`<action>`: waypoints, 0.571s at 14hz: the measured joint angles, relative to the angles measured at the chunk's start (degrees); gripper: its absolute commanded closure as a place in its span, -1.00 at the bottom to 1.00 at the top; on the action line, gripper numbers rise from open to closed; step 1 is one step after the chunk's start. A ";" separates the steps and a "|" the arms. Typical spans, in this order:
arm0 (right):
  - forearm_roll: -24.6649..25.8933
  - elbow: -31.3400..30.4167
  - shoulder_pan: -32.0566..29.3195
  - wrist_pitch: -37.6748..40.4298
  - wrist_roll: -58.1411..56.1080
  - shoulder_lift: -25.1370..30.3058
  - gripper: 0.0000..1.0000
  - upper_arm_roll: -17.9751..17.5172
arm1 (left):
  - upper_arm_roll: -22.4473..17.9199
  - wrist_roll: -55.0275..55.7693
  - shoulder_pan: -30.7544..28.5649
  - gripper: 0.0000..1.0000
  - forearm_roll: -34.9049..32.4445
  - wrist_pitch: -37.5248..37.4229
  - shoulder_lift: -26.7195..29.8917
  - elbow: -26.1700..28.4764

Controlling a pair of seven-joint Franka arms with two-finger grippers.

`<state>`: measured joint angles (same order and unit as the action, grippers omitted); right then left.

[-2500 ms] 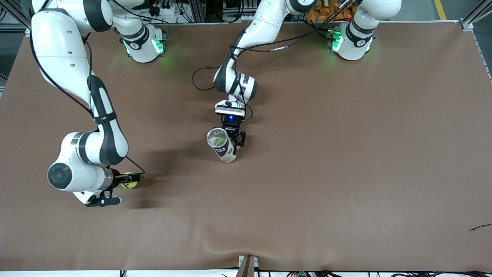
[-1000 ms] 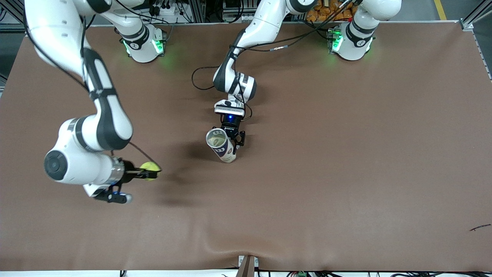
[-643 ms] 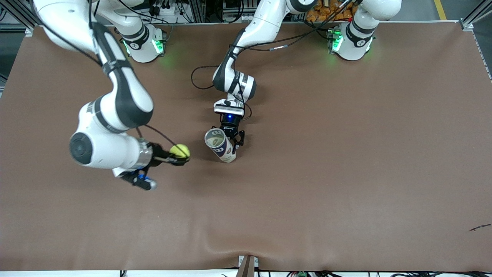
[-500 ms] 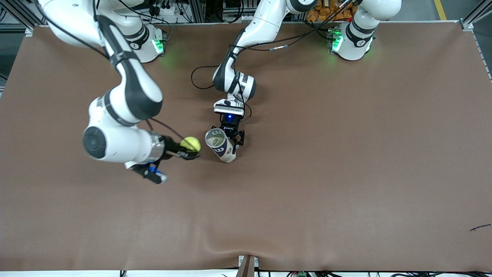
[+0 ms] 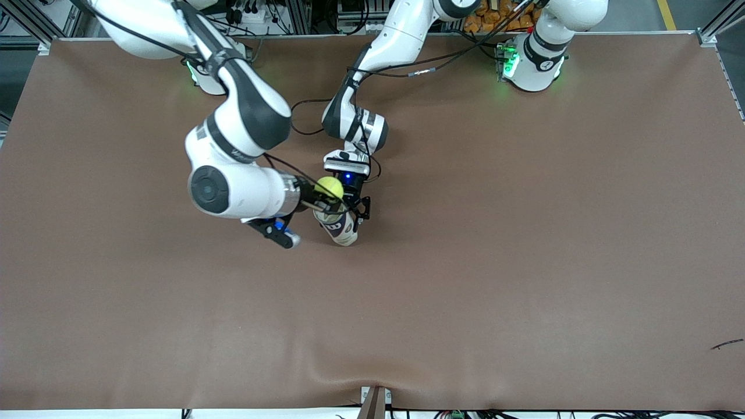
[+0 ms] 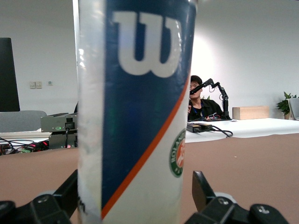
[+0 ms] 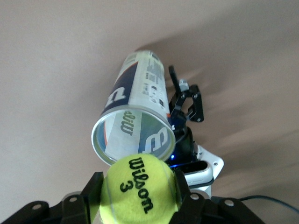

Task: Insert tennis ball vertically with right arm
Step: 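Carry the ball over the can opening with the right gripper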

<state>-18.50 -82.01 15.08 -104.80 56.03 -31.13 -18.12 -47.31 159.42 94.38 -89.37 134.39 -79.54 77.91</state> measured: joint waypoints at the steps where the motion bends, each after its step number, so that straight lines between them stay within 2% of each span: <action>1: 0.00 -0.28 0.35 -0.66 0.28 -0.01 0.93 0.00 | 0.02 0.00 0.00 -1.00 0.00 0.00 0.00 0.00; 7: 0.04 -0.81 -0.01 -3.02 0.54 -0.92 0.84 0.92 | 0.15 0.00 0.01 -1.00 0.00 0.00 0.00 0.00; 8: 0.04 -0.84 -0.12 -3.51 0.54 -1.07 0.73 0.98 | 0.15 0.00 0.02 -1.00 0.00 0.00 0.00 0.00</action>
<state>-18.46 -82.85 14.96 -108.31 56.58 -32.21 -17.13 -47.16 159.42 94.41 -89.37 134.39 -79.53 77.90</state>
